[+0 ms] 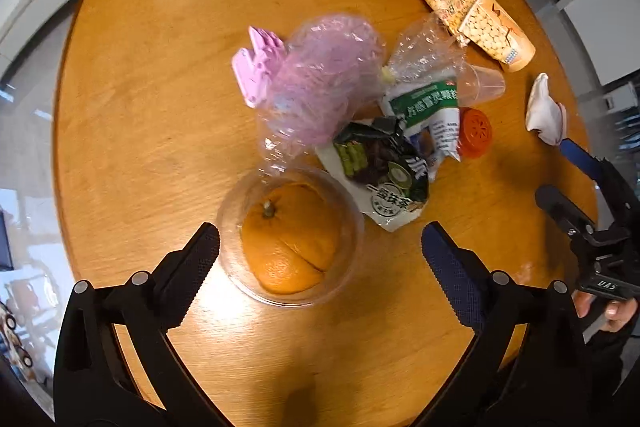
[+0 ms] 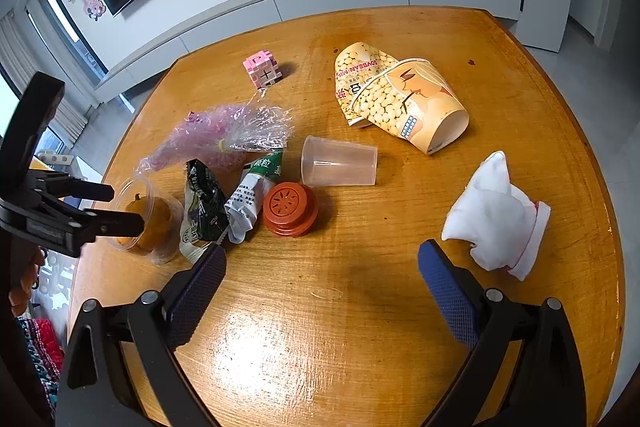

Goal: Collect trash

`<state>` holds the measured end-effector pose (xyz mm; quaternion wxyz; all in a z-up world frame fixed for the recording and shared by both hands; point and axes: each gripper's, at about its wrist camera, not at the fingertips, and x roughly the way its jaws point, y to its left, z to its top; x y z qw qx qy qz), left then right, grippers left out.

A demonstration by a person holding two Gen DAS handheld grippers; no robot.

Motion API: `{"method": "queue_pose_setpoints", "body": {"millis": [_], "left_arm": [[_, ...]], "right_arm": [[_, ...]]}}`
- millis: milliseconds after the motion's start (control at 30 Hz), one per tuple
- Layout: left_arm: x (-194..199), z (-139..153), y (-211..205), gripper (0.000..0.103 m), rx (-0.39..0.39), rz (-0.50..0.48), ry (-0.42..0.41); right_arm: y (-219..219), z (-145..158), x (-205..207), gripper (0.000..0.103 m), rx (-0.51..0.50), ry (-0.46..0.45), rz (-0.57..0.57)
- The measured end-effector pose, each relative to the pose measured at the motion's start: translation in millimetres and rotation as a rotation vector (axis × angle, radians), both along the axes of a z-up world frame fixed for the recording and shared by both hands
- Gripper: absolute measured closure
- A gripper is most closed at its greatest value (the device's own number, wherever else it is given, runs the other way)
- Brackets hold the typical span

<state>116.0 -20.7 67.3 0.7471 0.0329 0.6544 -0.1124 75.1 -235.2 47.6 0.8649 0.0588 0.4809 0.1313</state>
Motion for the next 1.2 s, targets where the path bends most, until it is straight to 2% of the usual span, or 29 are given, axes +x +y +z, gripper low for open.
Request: {"method": "queue_pose_setpoints", "body": {"millis": [67,100,133,167,200,267,433,600,800,833,900,1000,1167,1200], "left_arm": [[0.0,-5.2,-2.0,0.006,0.050,-0.002,-0.014],[-0.9,-3.8,0.2,0.008,0.028,0.008,-0.026],[-1.7,-1.5,1.7,0.012,0.004,0.013,-0.032],[-2.8,2.2,3.7,0.026,-0.025,0.020,-0.038],[-3.7,7.0,8.8,0.030,-0.056,0.029,-0.040],[-5.3,12.8,13.8,0.040,-0.046,0.040,-0.061],[-9.7,4.4,20.0,0.040,0.004,0.036,-0.032],[-6.5,-19.9,2.0,0.042,0.081,-0.008,0.006],[-2.7,-21.2,-7.7,0.044,0.101,-0.019,-0.044],[-3.2,-21.3,-8.5,0.049,0.105,-0.018,-0.051],[-6.3,-21.2,-8.5,0.053,0.105,-0.026,-0.072],[-5.7,-21.5,-3.3,0.055,0.056,-0.016,-0.060],[-11.8,-9.2,11.4,0.058,-0.005,-0.019,-0.091],[-13.2,-4.4,15.0,0.067,-0.011,-0.014,-0.105]], "right_arm": [[-1.5,-0.1,-0.4,0.006,0.001,-0.002,-0.001],[-2.6,-0.6,-0.2,0.006,-0.002,0.000,-0.004],[-3.4,-1.2,0.2,0.006,-0.003,0.002,-0.004],[-4.2,-1.8,0.5,0.006,-0.002,0.004,-0.005],[-5.1,-2.3,0.5,0.006,0.001,0.005,-0.008],[-5.6,-2.6,-0.1,0.006,0.009,0.006,-0.007],[-2.6,-4.3,-0.1,0.006,0.013,0.010,-0.001],[-2.9,-2.3,-1.8,0.006,0.011,0.004,-0.001],[-6.7,-2.5,-0.4,0.006,0.025,0.006,-0.017],[-5.9,-2.4,-1.2,0.006,0.026,0.006,-0.016],[-4.5,-1.5,-2.9,0.009,0.023,0.003,-0.016],[-4.6,2.6,-5.4,0.012,0.019,-0.004,-0.018],[-11.2,10.3,-7.1,0.012,0.023,-0.019,-0.035],[-12.2,11.4,-7.1,0.012,0.026,-0.023,-0.038]]}}
